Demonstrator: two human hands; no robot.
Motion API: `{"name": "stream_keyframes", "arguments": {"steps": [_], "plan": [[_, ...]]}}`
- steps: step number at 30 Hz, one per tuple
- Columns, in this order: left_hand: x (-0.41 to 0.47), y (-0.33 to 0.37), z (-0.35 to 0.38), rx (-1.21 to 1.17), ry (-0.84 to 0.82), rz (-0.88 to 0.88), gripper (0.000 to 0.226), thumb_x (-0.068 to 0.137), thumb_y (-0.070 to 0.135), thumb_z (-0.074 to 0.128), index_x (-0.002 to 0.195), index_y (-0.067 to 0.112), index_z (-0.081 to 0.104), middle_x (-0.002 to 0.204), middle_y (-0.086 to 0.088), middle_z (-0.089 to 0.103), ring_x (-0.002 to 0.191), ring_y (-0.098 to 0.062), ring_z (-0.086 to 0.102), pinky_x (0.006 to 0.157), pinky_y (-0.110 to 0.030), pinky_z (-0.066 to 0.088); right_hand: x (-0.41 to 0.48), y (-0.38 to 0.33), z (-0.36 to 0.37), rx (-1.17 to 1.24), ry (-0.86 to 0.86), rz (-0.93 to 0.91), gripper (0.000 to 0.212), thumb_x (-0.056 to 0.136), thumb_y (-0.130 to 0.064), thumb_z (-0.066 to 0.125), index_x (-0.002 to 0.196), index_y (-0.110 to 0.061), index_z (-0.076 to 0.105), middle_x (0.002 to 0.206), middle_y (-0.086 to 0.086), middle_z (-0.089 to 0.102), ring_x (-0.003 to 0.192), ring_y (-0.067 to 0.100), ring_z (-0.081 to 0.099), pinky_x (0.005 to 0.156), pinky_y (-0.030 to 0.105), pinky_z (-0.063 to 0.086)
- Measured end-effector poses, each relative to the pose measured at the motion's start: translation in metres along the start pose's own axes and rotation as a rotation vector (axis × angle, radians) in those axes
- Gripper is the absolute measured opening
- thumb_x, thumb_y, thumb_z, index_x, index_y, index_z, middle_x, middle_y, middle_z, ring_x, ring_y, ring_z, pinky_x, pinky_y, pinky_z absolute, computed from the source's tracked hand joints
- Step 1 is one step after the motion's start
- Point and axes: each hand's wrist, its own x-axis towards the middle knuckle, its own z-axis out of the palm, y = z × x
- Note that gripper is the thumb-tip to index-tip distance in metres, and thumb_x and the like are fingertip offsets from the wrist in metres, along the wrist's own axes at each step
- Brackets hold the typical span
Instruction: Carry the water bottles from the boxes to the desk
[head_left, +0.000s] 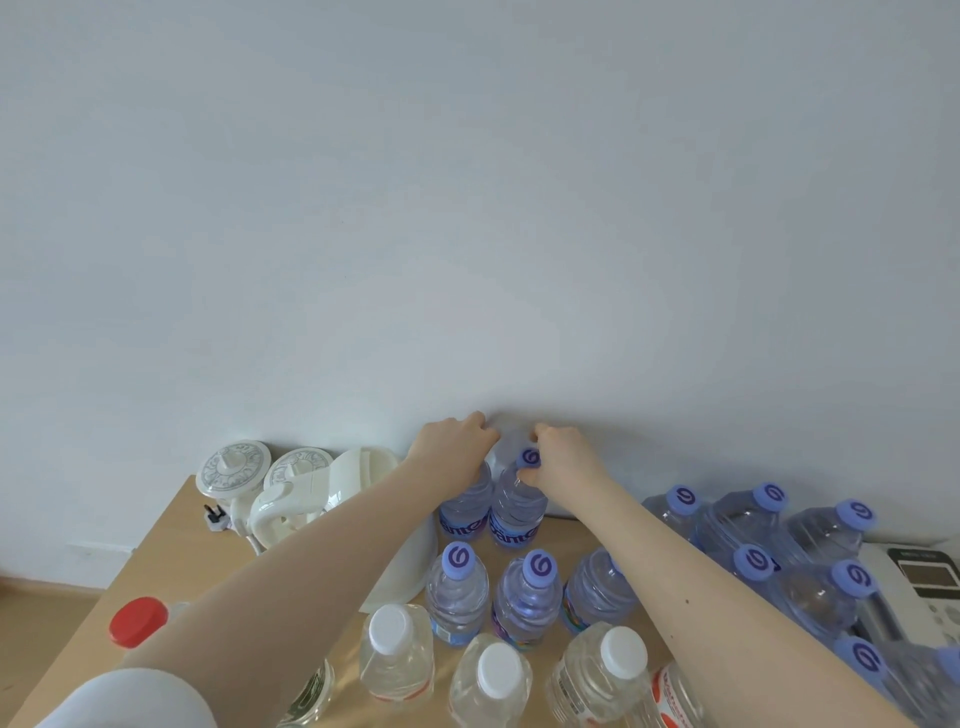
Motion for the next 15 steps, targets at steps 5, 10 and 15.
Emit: {"name": "stream_keyframes", "arguments": {"steps": [5, 10, 15], "plan": [[-0.008, 0.006, -0.018, 0.064, 0.081, 0.010, 0.031, 0.099, 0.026, 0.047, 0.128, 0.015, 0.045, 0.119, -0.005, 0.049, 0.101, -0.025, 0.056, 0.065, -0.031, 0.036, -0.012, 0.011, -0.010, -0.042, 0.065, -0.007, 0.039, 0.094, -0.024, 0.058, 0.128, -0.008, 0.051, 0.117, 0.011, 0.060, 0.102, 0.028, 0.059, 0.072, 0.030, 0.043], [-0.006, 0.028, -0.030, 0.028, 0.149, 0.081, 0.032, 0.099, 0.030, 0.047, 0.128, 0.016, 0.046, 0.121, -0.003, 0.051, 0.106, -0.023, 0.054, 0.067, -0.031, 0.037, -0.038, 0.030, -0.024, -0.113, 0.178, 0.017, 0.040, 0.095, -0.031, 0.054, 0.132, -0.015, 0.052, 0.129, 0.003, 0.057, 0.114, 0.023, 0.055, 0.085, 0.031, 0.044], [0.002, 0.076, -0.042, -0.043, 0.180, 0.209, 0.035, 0.098, 0.032, 0.046, 0.131, 0.018, 0.043, 0.121, -0.003, 0.052, 0.105, -0.024, 0.054, 0.065, -0.032, 0.038, -0.072, 0.071, -0.038, -0.124, 0.269, 0.128, 0.038, 0.096, -0.034, 0.053, 0.130, -0.017, 0.053, 0.126, 0.003, 0.056, 0.115, 0.023, 0.052, 0.087, 0.033, 0.044]]}}
